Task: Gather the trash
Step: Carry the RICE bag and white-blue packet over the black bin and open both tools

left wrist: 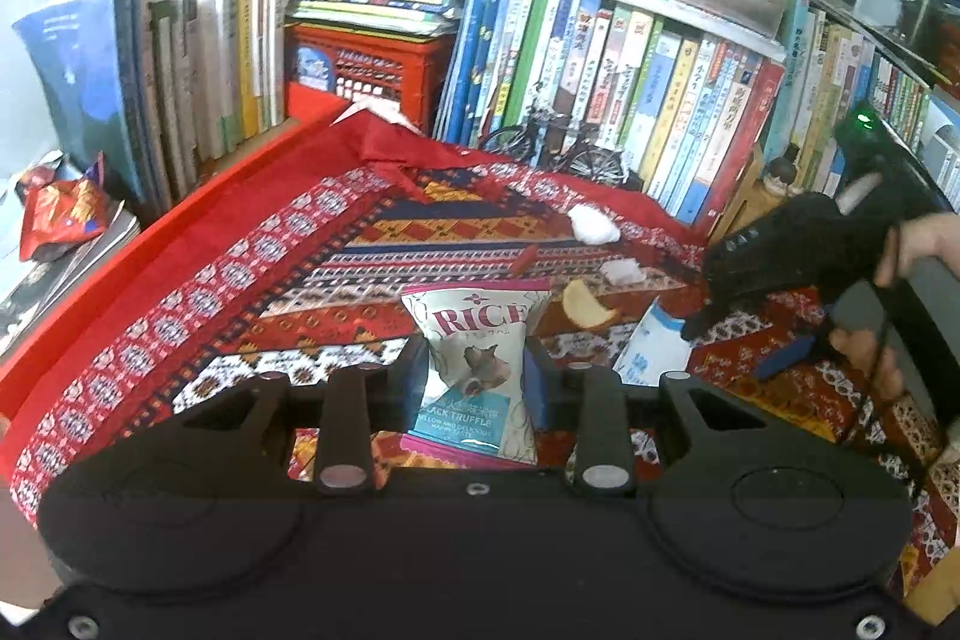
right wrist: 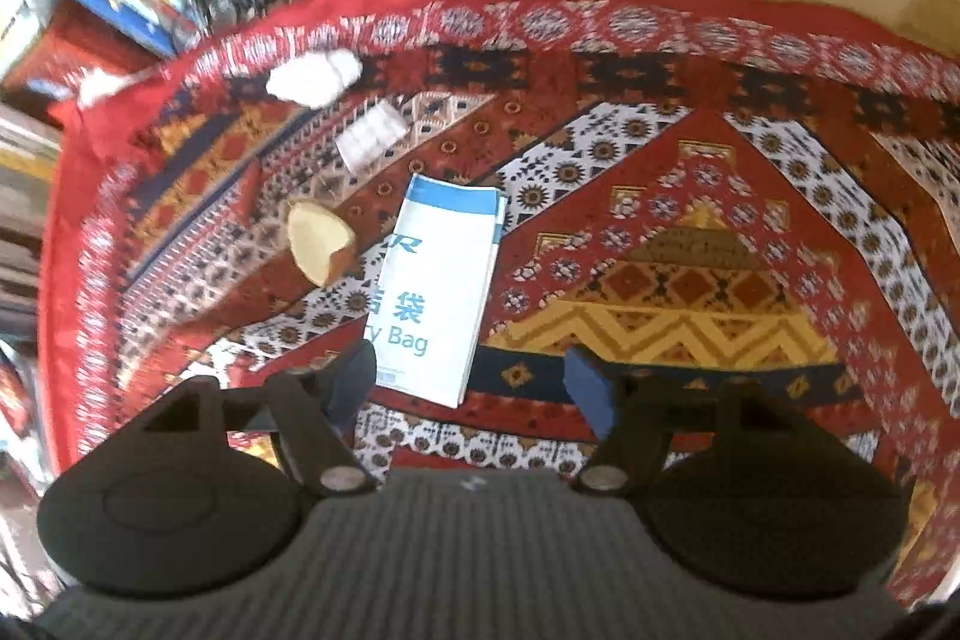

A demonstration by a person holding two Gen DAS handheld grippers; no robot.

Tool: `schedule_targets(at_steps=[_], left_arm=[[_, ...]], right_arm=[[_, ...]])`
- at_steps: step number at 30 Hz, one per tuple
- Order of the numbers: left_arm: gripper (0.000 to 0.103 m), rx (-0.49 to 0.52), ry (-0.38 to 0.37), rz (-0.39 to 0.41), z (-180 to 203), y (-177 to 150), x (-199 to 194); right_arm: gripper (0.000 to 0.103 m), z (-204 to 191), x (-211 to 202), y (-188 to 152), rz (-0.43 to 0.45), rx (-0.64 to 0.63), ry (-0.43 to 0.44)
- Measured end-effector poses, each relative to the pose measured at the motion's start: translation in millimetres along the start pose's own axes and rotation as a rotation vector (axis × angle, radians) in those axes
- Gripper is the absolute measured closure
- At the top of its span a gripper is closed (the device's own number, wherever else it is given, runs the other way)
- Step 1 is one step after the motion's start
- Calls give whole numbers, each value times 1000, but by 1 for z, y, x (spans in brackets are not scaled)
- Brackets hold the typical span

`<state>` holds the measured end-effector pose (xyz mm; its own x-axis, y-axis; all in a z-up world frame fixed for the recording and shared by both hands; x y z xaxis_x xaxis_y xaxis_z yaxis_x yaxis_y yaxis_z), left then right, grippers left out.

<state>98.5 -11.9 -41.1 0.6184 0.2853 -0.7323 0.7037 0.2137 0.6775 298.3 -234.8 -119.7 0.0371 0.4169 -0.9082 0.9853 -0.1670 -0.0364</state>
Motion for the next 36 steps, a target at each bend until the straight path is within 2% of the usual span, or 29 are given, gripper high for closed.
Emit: schedule_targets(at_steps=[4, 13, 18, 23, 30, 32, 36], left_arm=[[72, -5, 16, -19, -7, -6, 11], [72, -30, 38, -53, -14, -4, 42], [72, -45, 34, -64, -13, 0, 54], [72, -45, 26, -71, -10, 1, 60], [72, -40, 19, -75, -7, 0, 60], [72, -40, 16, -73, -5, 1, 58], [72, -40, 7, -63, -3, 3, 50]], right_arm=[[17, -14, 21, 14, -17, -12, -33], [16, -32, 68, 40, -81, -25, -147], [17, -28, 79, 43, -132, -2, -168], [33, -13, 81, 45, -159, 66, -142], [55, -13, 64, 46, -144, 44, -109], [71, -15, 55, 45, -137, 25, -105], [77, -11, 37, 37, -135, 49, -59]])
Point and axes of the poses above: each gripper's, at about its wrist camera, not at the fingertips, and x roughly the way its jaws point, z to its right, y to its top, the point moved 1 cm from there along x, roughly the way its jaws point, and after that the axes turned 12 degrees about y, right-handed, at the moved point
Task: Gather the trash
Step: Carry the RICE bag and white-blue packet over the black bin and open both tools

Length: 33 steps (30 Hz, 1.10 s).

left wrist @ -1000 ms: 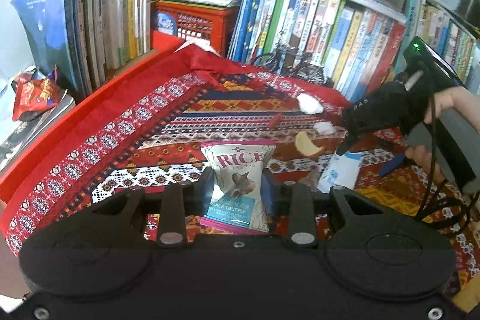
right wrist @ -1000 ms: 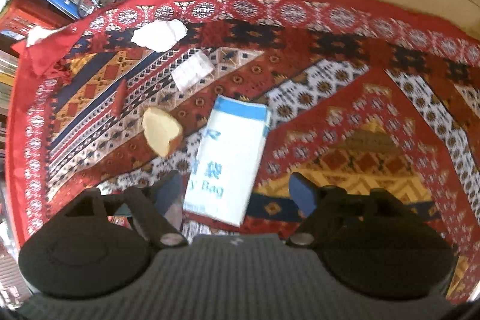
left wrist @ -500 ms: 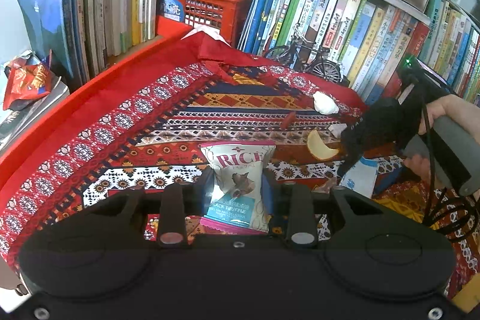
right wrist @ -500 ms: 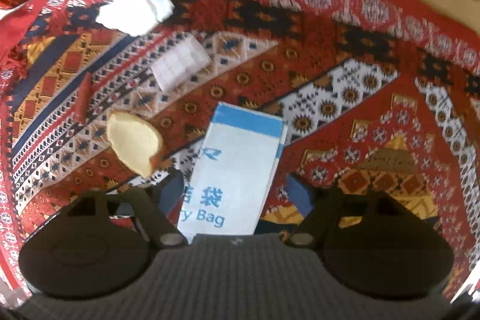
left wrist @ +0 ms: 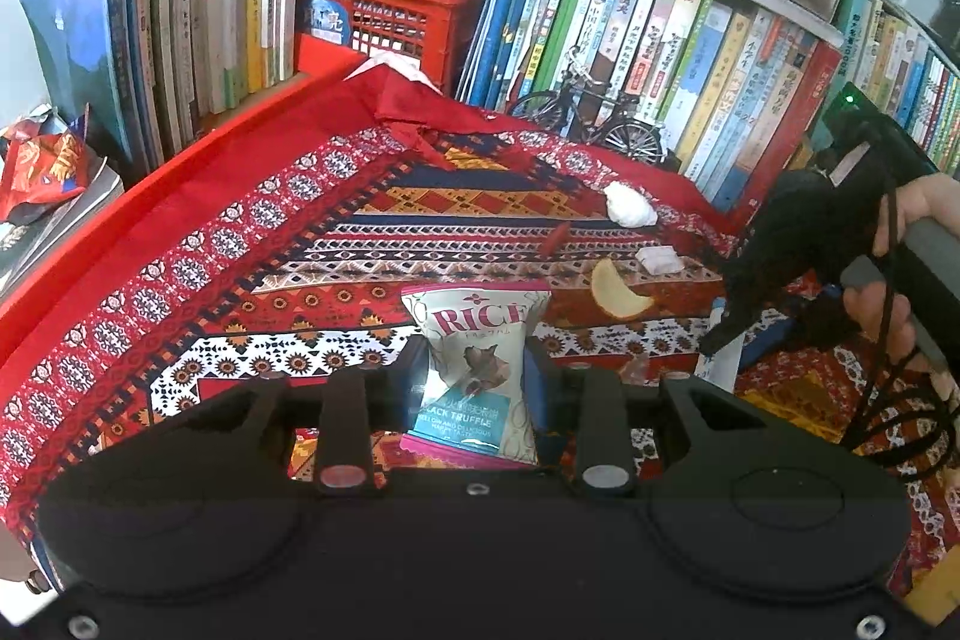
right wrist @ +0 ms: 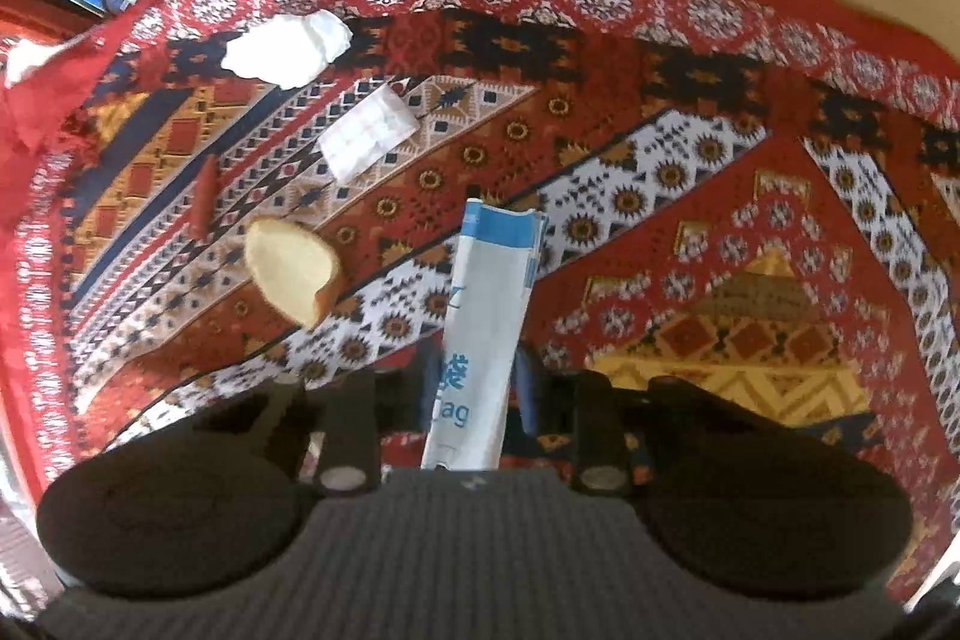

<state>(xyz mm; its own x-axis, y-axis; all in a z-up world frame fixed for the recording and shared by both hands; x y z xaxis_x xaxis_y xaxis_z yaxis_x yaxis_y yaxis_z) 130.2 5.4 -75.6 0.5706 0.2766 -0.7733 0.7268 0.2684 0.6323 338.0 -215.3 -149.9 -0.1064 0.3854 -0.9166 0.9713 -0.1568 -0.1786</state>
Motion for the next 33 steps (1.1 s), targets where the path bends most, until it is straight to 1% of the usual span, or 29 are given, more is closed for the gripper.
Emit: schedule_targets(at_steps=[4, 8, 10, 16, 21, 28, 33], left_arm=[[72, 13, -13, 19, 2, 0, -14], [72, 23, -30, 38, 2, -1, -32], [72, 23, -40, 50, 0, -3, -41], [72, 35, -69, 73, -8, -14, -74], [72, 52, -88, 92, -19, -27, -104], [72, 69, -104, 110, -42, -53, -148], [72, 73, -102, 120, -65, -76, -177]], right_arm=[[78, 1, -16, -18, 9, -4, 24], [78, -1, -27, -35, 6, 1, 68], [78, -3, -34, -47, 20, -11, 83], [78, -12, -56, -96, 45, -48, 130], [78, -16, -74, -136, 73, -81, 146], [78, -20, -94, -198, 82, -117, 178], [78, -24, -94, -244, 75, -140, 210]])
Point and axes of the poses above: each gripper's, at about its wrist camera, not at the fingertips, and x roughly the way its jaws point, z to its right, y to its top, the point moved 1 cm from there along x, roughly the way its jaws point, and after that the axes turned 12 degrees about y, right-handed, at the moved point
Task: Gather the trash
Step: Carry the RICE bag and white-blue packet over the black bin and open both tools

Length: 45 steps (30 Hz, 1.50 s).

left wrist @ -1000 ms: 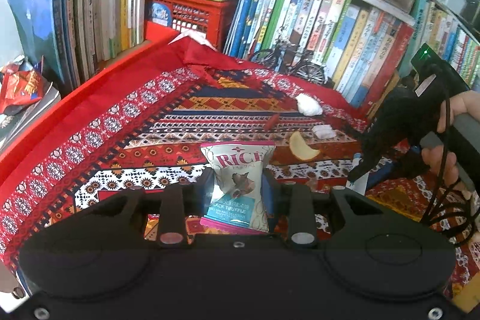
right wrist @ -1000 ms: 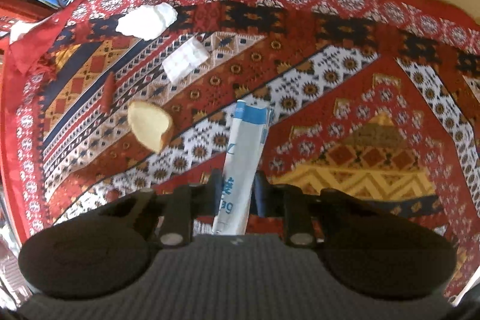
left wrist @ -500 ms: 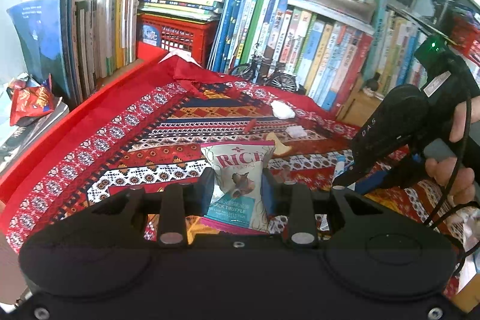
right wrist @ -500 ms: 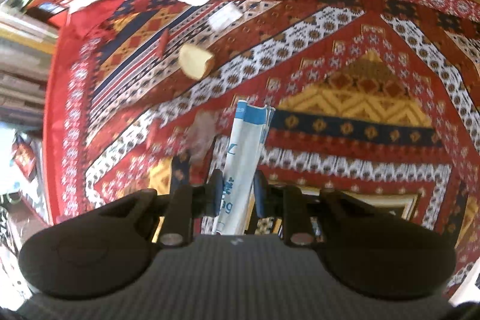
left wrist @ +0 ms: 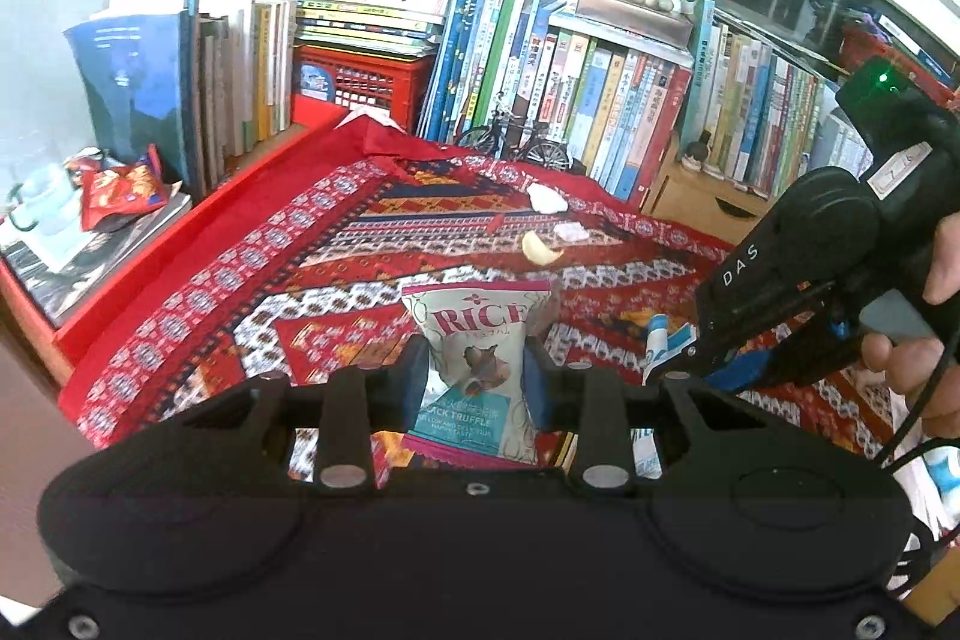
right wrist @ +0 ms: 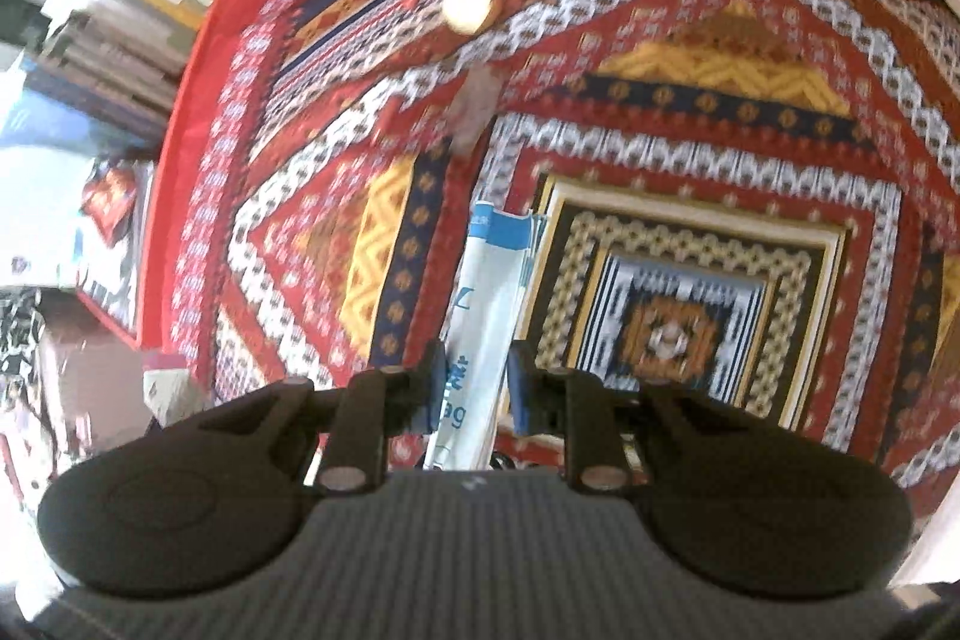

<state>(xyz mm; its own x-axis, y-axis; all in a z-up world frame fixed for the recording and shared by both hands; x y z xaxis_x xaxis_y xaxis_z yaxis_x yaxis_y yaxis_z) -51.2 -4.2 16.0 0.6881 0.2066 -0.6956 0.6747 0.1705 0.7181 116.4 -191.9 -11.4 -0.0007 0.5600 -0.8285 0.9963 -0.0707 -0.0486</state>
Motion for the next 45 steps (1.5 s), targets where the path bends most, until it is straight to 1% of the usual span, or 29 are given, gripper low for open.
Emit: schedule_targets(at_steps=[4, 10, 17, 22, 28, 34, 40, 45], left_arm=[[72, -4, 5, -2, -15, -21, -23], [72, -11, 21, -19, -38, -56, -51], [72, -10, 47, -30, -63, -95, -78], [72, -24, 71, -48, -82, -119, -90], [72, -51, 100, -93, -105, -152, -93], [72, -74, 130, -157, -123, -187, -89], [72, -95, 148, -219, -135, -219, -80], [71, -89, 154, -279, -138, -244, -64]], right_arm=[[78, -9, 2, -36, -2, -28, 12], [78, -22, 7, -90, 24, -104, 35], [78, -28, 18, -140, 28, -174, 75], [77, -30, 28, -169, 32, -208, 128], [76, -33, 47, -202, 28, -278, 128], [75, -25, 76, -231, -7, -323, 111], [75, -16, 104, -251, -36, -336, 98], [74, -14, 130, -265, -64, -383, 86]])
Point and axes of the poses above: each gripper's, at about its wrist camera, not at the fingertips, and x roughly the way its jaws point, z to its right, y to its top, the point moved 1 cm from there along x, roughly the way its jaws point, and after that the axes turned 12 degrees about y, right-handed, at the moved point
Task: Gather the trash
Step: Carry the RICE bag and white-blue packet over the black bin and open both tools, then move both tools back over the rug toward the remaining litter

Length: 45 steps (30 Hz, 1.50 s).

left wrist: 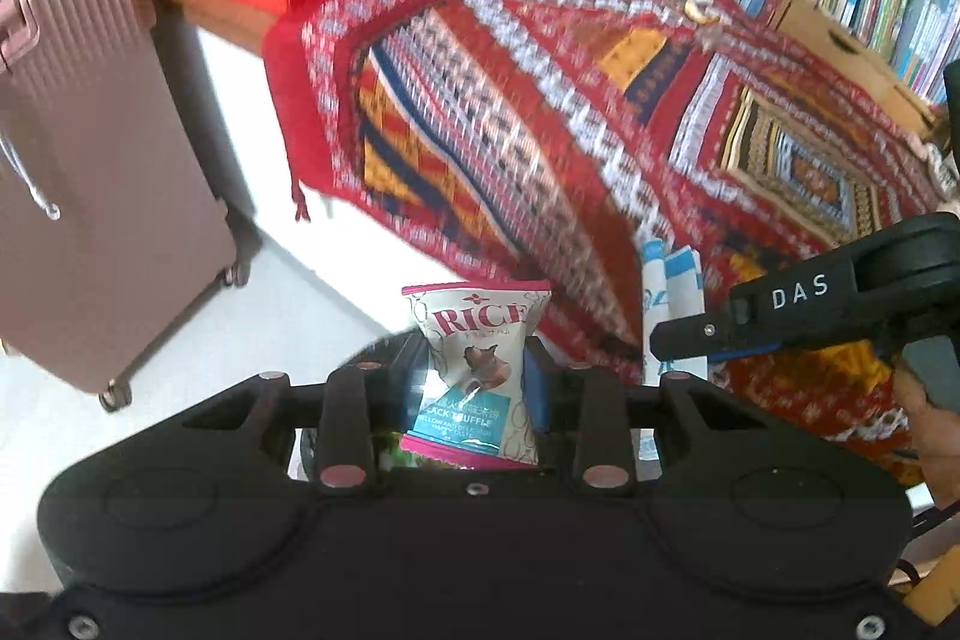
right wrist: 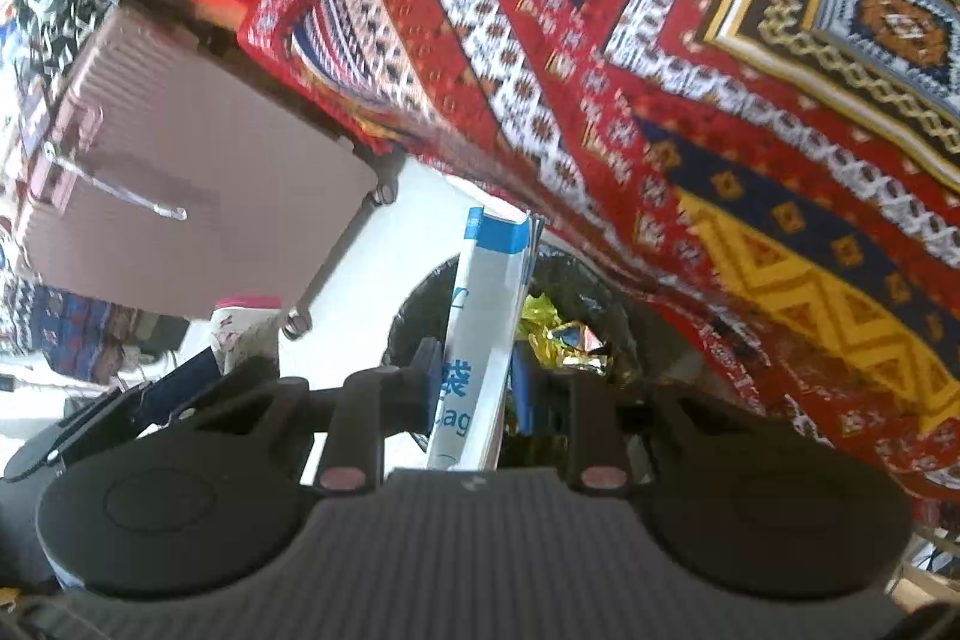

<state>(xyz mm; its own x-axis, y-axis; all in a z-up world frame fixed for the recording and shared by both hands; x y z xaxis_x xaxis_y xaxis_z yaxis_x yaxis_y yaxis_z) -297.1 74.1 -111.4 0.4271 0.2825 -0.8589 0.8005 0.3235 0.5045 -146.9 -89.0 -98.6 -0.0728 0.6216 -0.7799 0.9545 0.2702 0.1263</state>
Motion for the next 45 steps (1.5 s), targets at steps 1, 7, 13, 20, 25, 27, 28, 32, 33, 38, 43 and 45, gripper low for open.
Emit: schedule_targets(at_steps=[1, 7, 13, 20, 25, 27, 28, 32, 33, 38, 43, 45], left_arm=[[71, 0, 1, -14, 0, -3, 5], [71, 10, 12, -66, -3, -14, 31], [71, 18, 20, -103, -5, -18, 60], [70, 40, 20, -160, -3, -26, 109], [69, 70, 18, -178, 1, -35, 148], [68, 82, 13, -175, 2, -41, 165], [67, 86, 14, -178, 3, -44, 172], [64, 89, 34, -205, 3, -57, 205], [62, 87, 42, -209, 3, -59, 211], [48, 55, 85, -242, -3, -67, 232], [37, 26, 89, -249, -12, -65, 234], [35, 28, 97, -241, -13, -63, 231]], right_arm=[[74, 0, 7, -2, -10, -13, -2], [73, 10, 40, -8, -45, -35, 28], [72, 21, 72, -10, -68, -27, 24], [70, 37, 111, -15, -99, -59, 6], [68, 52, 144, -19, -114, -87, -6], [67, 59, 158, -20, -118, -96, -11], [65, 63, 165, -20, -117, -99, -11], [46, 81, 192, -23, -122, -86, -4], [39, 85, 198, -25, -125, -83, -2], [30, 101, 211, -31, -147, -37, -5], [21, 107, 206, -33, -137, -42, -6], [21, 104, 202, -33, -133, -47, -9]])
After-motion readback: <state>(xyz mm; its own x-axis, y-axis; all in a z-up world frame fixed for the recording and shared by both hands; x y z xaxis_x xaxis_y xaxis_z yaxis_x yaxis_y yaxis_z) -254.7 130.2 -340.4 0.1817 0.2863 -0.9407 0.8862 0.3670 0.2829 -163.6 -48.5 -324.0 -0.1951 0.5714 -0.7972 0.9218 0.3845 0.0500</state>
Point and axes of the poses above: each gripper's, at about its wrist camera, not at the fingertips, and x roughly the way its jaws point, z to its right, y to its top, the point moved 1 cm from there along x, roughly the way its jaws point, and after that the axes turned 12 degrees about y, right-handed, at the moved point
